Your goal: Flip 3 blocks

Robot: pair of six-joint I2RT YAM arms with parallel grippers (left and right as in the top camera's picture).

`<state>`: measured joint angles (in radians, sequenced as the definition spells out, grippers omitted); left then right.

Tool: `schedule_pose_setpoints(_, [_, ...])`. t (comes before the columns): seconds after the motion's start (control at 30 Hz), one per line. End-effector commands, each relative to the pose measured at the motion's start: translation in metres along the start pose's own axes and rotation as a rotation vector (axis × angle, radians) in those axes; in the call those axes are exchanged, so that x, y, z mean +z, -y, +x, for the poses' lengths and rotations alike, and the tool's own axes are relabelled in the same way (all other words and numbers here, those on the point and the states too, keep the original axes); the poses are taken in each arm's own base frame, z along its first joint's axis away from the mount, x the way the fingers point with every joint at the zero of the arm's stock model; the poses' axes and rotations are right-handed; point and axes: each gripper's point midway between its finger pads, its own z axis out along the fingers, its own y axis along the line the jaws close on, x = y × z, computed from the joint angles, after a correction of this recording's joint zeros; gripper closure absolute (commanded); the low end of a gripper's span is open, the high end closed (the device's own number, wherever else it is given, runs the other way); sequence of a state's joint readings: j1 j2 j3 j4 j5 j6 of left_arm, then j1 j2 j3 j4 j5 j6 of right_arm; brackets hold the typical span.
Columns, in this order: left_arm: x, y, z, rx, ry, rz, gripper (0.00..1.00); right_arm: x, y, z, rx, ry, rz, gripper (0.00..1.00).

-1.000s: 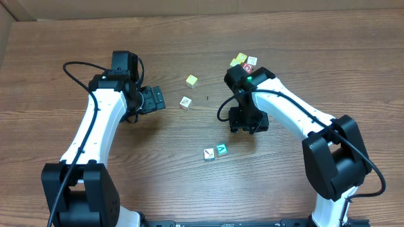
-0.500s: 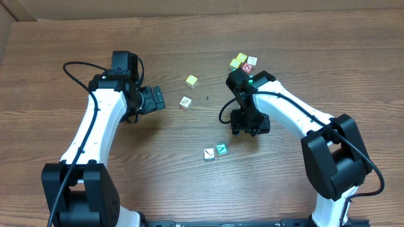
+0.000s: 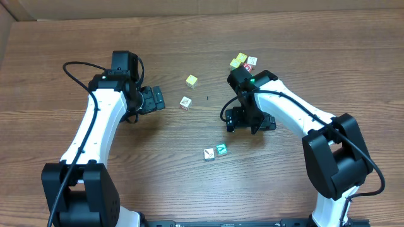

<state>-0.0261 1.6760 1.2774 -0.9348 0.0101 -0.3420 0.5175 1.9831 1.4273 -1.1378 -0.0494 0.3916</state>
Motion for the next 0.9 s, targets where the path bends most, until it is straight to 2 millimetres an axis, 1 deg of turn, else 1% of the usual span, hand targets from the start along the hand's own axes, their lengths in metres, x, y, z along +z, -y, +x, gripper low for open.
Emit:
schedule_pose_setpoints(0.0, [-0.0021,0.0000,-0.0049,-0.013,0.014,-0.006,0.00,-0.0089,-0.0007,-0.0007,0.003,0.022,-0.020,0.00])
schedule_pose_setpoints(0.03, [-0.0021,0.0000,-0.0049,-0.013,0.014,-0.006,0.00,-0.0089,-0.0006,-0.0005,0.003,0.022,-0.020,0.03])
schedule_pose_setpoints(0.1, [-0.0022,0.0000,-0.0051,-0.014,0.015,-0.006,0.00,-0.0089,-0.0006,-0.0004,0.003,0.021,-0.019,0.27])
schedule_pose_setpoints(0.13, [-0.0021,0.0000,-0.0049,-0.013,0.014,-0.006,0.00,-0.0089,-0.0006,-0.0005,0.003,0.022,-0.020,0.37])
schedule_pose_setpoints(0.17, [-0.0021,0.0000,-0.0049,-0.014,0.014,-0.006,0.00,-0.0088,-0.0006,-0.0004,0.003,0.021,-0.019,0.45])
schedule_pose_setpoints(0.23, [-0.0021,0.0000,-0.0049,-0.014,0.014,-0.006,0.00,-0.0088,-0.0007,-0.0007,0.003,0.022,-0.020,0.58])
schedule_pose_setpoints(0.27, [-0.0021,0.0000,-0.0049,-0.014,0.014,-0.006,0.00,-0.0088,-0.0007,-0.0007,0.003,0.022,-0.020,0.66])
schedule_pose_setpoints(0.4, [-0.0021,0.0000,-0.0049,-0.014,0.014,-0.006,0.00,-0.0088,-0.0006,-0.0006,0.003,0.022,-0.020,0.87])
schedule_pose_setpoints(0.47, [-0.0021,-0.0001,-0.0050,-0.014,0.014,-0.006,0.00,-0.0088,-0.0006,-0.0006,0.003,0.022,-0.020,0.96])
schedule_pose_setpoints(0.87, [-0.0021,0.0000,-0.0049,-0.014,0.014,-0.006,0.00,-0.0087,0.0013,0.0033,0.005,0.006,-0.012,0.96])
